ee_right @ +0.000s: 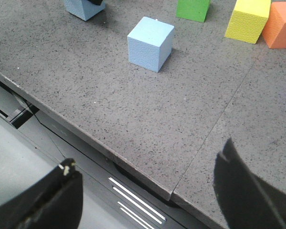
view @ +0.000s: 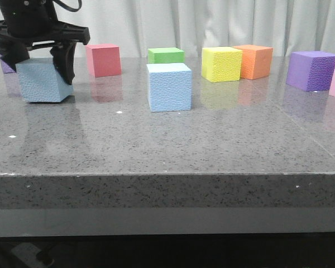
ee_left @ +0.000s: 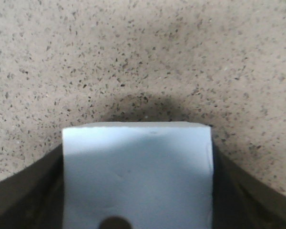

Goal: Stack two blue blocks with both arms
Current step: 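Lift the blue cube and carry it above the placed blue cube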

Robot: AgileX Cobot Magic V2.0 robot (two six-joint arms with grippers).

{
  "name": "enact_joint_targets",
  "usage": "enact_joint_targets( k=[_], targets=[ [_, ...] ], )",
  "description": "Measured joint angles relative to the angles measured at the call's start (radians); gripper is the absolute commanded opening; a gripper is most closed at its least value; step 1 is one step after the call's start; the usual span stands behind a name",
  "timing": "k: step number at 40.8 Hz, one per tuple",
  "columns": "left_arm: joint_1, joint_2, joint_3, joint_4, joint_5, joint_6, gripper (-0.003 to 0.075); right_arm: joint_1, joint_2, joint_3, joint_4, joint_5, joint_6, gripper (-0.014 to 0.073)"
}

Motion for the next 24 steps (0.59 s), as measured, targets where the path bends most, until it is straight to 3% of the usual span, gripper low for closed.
enact_joint_targets(
  k=[8,17,24],
  targets=[
    [-0.015,0.0,-0.129,-0.066,0.087,0.174,0.0406,0.0,0.0,0.0,0.0,0.0,0.0,0.0575],
    [-0.081,0.0,-0.295,-0.283,0.166,0.631,0.0405,0.0,0.0,0.0,0.0,0.0,0.0,0.0575],
    [-0.165,0.0,-0.328,-0.349,0.206,0.948,0.0405,0.0,0.0,0.0,0.0,0.0,0.0,0.0575]
  ],
)
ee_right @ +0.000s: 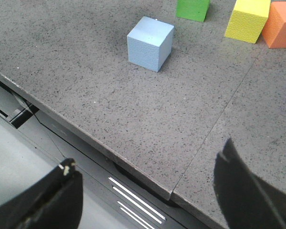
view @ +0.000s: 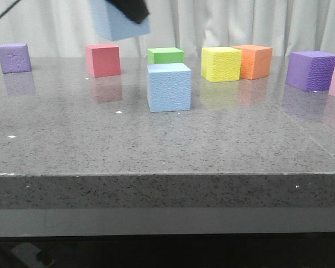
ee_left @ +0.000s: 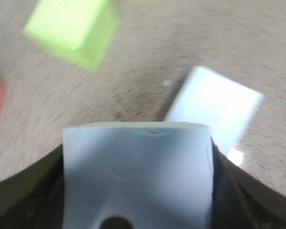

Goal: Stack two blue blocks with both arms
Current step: 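Lift the blue cube and carry it above the placed blue cube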

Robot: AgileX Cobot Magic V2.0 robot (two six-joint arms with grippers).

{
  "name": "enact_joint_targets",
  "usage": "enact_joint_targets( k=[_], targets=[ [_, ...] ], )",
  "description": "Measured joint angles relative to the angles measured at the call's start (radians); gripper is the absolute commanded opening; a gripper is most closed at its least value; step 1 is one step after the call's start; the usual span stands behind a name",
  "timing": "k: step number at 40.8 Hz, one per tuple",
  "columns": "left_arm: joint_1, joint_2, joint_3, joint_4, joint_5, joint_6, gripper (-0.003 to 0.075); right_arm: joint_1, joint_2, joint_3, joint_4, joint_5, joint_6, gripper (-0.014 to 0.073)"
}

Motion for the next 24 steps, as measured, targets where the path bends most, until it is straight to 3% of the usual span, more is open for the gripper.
enact_joint_targets(
  k=[13,24],
  targets=[
    [-0.098,0.0,-0.002,-0.014,-0.045,0.227,0.0406,0.0,0.0,0.0,0.0,0.0,-0.001,0.0575],
    [-0.104,0.0,-0.002,-0.015,-0.048,0.296,0.0406,0.0,0.0,0.0,0.0,0.001,-0.001,0.0575]
  ],
)
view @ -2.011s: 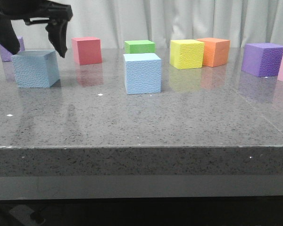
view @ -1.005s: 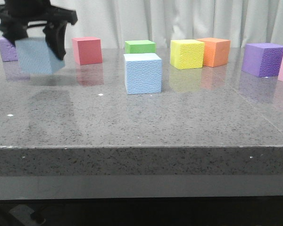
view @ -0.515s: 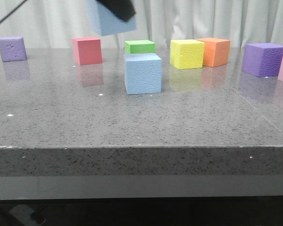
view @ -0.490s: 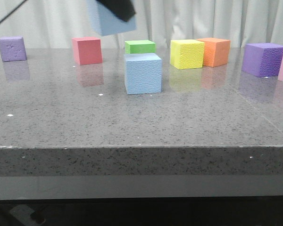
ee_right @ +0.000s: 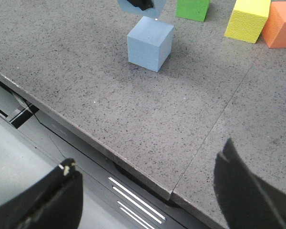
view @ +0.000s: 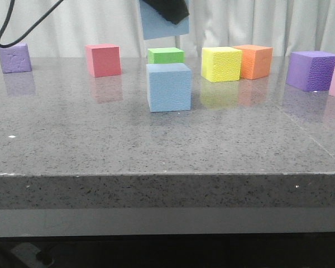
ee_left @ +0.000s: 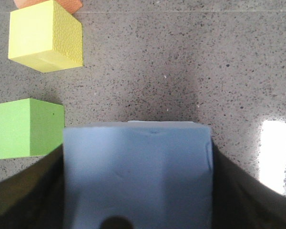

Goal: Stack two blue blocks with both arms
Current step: 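Lift the blue cube and carry it above the placed blue cube, then lower the held cube onto the placed blue cube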

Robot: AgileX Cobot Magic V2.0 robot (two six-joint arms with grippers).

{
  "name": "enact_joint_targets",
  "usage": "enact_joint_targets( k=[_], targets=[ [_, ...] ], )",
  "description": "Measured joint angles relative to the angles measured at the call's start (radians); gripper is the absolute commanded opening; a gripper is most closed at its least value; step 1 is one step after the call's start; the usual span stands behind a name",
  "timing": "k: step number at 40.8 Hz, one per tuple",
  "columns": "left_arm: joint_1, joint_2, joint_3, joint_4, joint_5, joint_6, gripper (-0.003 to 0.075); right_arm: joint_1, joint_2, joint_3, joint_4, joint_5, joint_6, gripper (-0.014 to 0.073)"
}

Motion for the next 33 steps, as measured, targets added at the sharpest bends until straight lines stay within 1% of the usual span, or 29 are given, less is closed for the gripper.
enact_joint_targets(
  k=[33],
  targets=[
    [-0.006,0.085,0.0,0.0,-0.001,0.017,0.0406,0.0,0.0,0.0,0.0,0.0,0.0,0.0575]
  ],
)
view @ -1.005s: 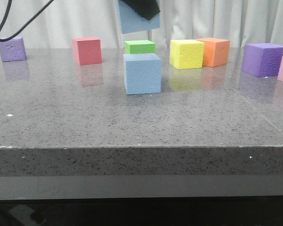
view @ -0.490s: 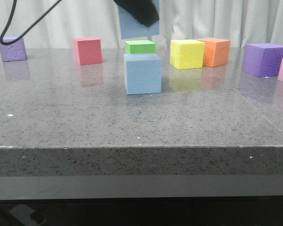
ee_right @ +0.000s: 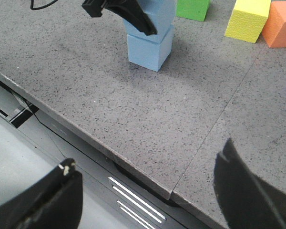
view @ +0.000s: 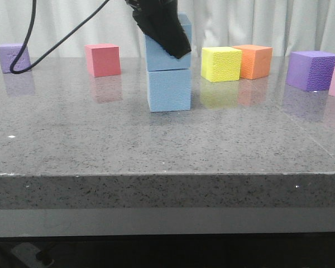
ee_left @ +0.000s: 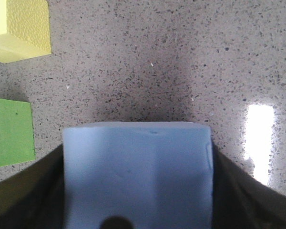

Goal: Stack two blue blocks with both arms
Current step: 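Lower the held cube onto the placed blue cube, then open the left gripper and lift it off the stack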

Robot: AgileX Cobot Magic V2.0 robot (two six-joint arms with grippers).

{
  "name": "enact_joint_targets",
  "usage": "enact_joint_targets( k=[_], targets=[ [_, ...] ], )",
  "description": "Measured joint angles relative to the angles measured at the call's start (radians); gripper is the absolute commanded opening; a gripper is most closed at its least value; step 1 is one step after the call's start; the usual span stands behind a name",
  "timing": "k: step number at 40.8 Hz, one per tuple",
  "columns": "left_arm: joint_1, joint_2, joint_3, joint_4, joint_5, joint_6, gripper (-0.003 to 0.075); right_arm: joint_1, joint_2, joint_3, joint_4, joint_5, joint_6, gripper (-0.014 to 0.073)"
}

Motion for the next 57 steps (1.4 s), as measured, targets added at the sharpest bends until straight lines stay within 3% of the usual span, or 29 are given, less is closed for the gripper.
enact_joint_targets(
  k=[16,26,46,57],
  targets=[
    [0.0,0.0,0.0,0.0,-0.009,0.0,0.0417,0.0,0.0,0.0,0.0,0.0,0.0,0.0575],
    [0.0,0.0,0.0,0.0,-0.015,0.0,0.0547,0.0,0.0,0.0,0.0,0.001,0.0,0.0575],
    [0.0,-0.002,0.0,0.0,-0.019,0.0,0.0547,0.0,0.0,0.0,0.0,0.001,0.0,0.0575],
    [0.0,-0.11,0.0,0.0,-0.015,-0.021,0.0547,0.0,0.0,0.0,0.0,0.002,0.0,0.0575]
  ],
)
